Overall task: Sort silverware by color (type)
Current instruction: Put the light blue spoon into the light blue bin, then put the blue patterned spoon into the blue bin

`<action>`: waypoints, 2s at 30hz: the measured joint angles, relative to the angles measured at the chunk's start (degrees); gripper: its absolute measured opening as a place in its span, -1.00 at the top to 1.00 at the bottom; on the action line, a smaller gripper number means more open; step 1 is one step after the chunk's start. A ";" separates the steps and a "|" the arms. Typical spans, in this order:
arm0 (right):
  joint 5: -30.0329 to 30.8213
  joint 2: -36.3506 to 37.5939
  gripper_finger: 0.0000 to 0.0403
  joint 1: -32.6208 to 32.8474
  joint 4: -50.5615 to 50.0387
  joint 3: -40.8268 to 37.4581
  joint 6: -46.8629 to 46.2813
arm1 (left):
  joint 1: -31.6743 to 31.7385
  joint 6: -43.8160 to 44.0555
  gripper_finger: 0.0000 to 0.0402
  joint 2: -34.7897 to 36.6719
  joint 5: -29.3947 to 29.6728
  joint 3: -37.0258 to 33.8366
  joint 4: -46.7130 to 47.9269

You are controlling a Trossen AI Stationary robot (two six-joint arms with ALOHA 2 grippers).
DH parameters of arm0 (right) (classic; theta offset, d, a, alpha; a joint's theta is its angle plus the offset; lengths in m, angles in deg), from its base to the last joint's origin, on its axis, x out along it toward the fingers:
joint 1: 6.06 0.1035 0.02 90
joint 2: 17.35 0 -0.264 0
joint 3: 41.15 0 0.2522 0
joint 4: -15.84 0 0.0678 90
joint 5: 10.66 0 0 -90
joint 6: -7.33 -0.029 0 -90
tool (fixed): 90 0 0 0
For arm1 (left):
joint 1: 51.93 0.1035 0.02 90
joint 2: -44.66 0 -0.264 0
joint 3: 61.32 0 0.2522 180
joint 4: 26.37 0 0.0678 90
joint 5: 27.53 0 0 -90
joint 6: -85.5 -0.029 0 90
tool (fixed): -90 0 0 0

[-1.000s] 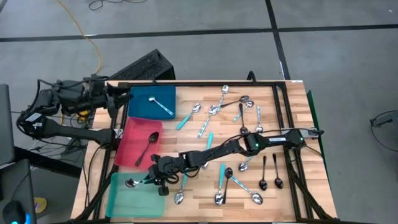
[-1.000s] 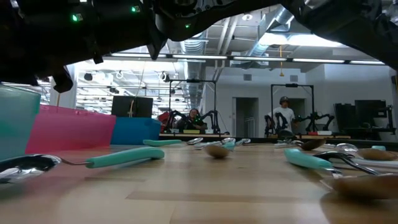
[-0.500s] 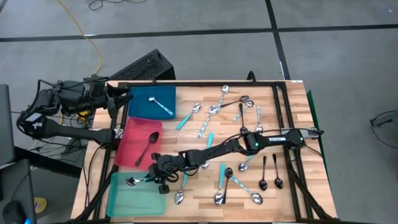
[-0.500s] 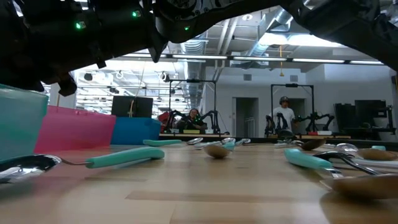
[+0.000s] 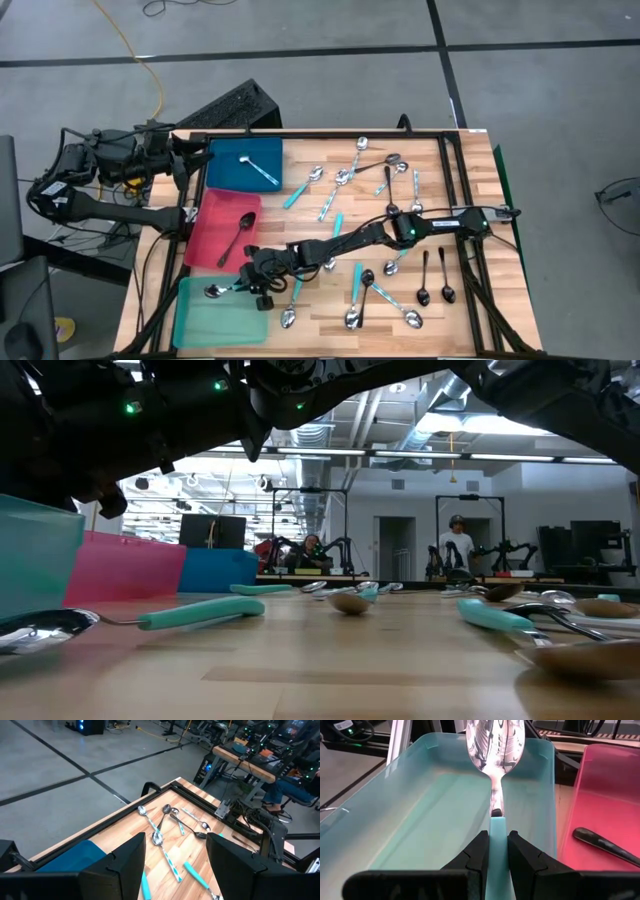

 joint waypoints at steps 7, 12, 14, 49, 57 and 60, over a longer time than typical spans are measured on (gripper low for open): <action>0.00 0.00 0.59 -0.03 -0.45 0.00 -0.01 | 0.00 -0.20 0.03 0.00 0.02 0.00 0.00; 0.00 0.00 0.48 -0.03 -0.53 0.00 -0.01 | 0.00 -0.38 0.03 0.00 0.03 0.00 0.00; 0.00 0.01 0.42 -0.03 -0.53 0.00 -0.01 | 0.00 -0.36 0.03 0.00 0.03 0.00 0.00; -1.65 8.99 0.24 -3.02 1.49 0.22 -4.50 | 0.00 0.06 0.03 0.00 0.04 -0.02 -0.02; -1.73 17.18 0.24 -6.13 -10.46 0.22 -0.97 | -0.02 0.78 0.03 0.00 0.04 -0.02 0.00; -1.72 20.55 0.24 -7.28 -13.89 0.24 2.07 | 0.00 0.98 0.03 0.00 0.02 -0.02 -0.02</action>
